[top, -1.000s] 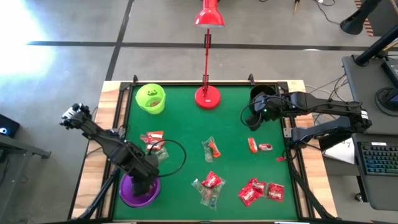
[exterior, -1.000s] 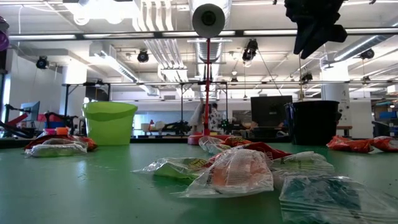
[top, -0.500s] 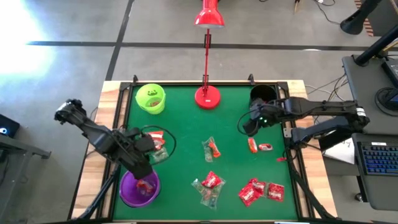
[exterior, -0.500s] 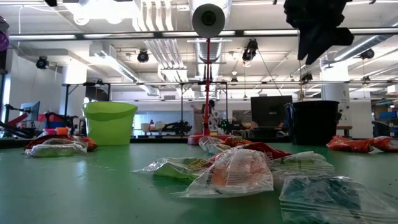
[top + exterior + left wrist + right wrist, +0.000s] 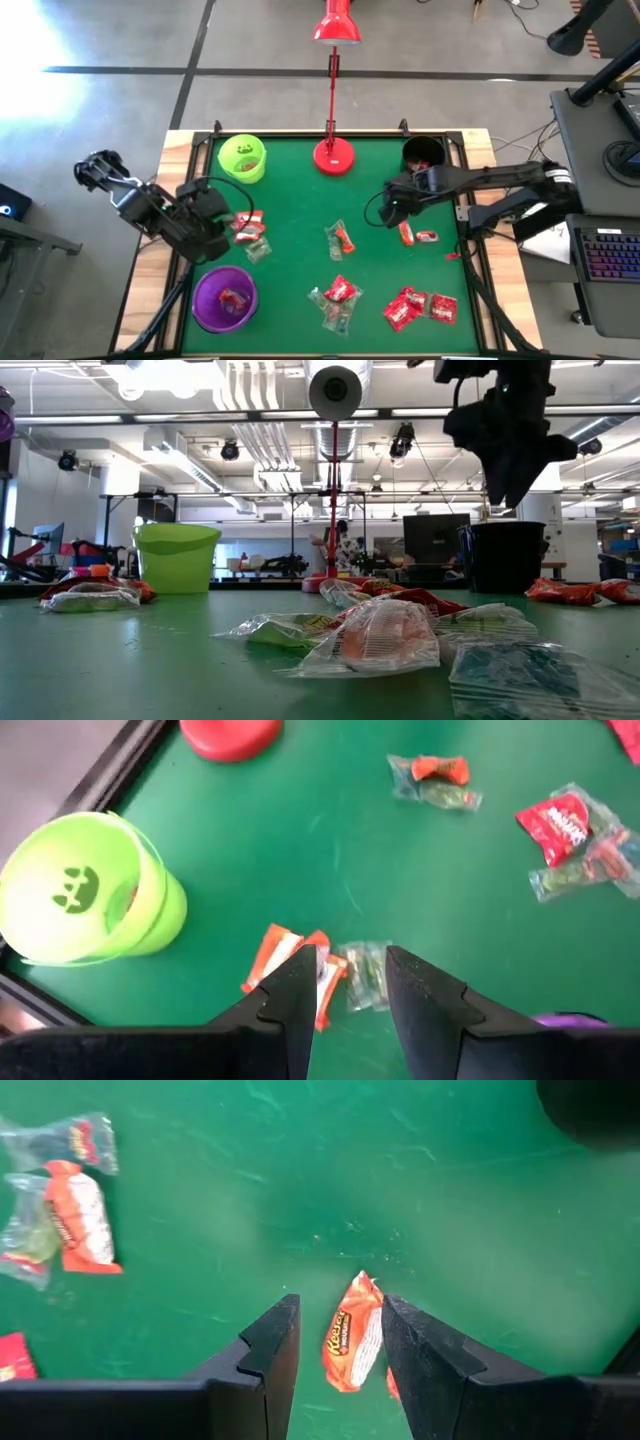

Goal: Sort candy
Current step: Put the orange candy into the violet bucket

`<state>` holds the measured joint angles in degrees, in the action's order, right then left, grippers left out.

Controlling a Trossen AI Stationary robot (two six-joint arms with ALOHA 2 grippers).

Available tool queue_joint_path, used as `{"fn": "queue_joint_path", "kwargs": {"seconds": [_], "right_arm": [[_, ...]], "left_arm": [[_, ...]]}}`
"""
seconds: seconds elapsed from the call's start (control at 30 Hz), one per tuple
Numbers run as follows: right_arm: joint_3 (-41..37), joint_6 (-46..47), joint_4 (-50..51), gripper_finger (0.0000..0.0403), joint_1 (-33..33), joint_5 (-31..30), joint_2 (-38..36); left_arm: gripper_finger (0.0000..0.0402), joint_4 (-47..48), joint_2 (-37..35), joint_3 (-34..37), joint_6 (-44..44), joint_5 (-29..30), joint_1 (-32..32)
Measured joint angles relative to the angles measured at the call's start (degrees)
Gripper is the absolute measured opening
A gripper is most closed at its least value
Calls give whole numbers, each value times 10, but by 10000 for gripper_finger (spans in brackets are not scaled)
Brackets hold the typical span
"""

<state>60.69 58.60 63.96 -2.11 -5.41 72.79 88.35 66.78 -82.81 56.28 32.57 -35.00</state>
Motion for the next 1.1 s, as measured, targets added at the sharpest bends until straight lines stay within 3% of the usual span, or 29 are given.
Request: {"fn": "queue_joint_path", "kwargs": {"seconds": [0.5, 1.1], "right_arm": [[-27, 71, 1, 137, 16, 44, 103], [-36, 141, -1, 137, 74, 63, 137]], "left_arm": [[105, 9, -38, 0, -41, 16, 0], [105, 13, -43, 0, -53, 25, 0]]}}
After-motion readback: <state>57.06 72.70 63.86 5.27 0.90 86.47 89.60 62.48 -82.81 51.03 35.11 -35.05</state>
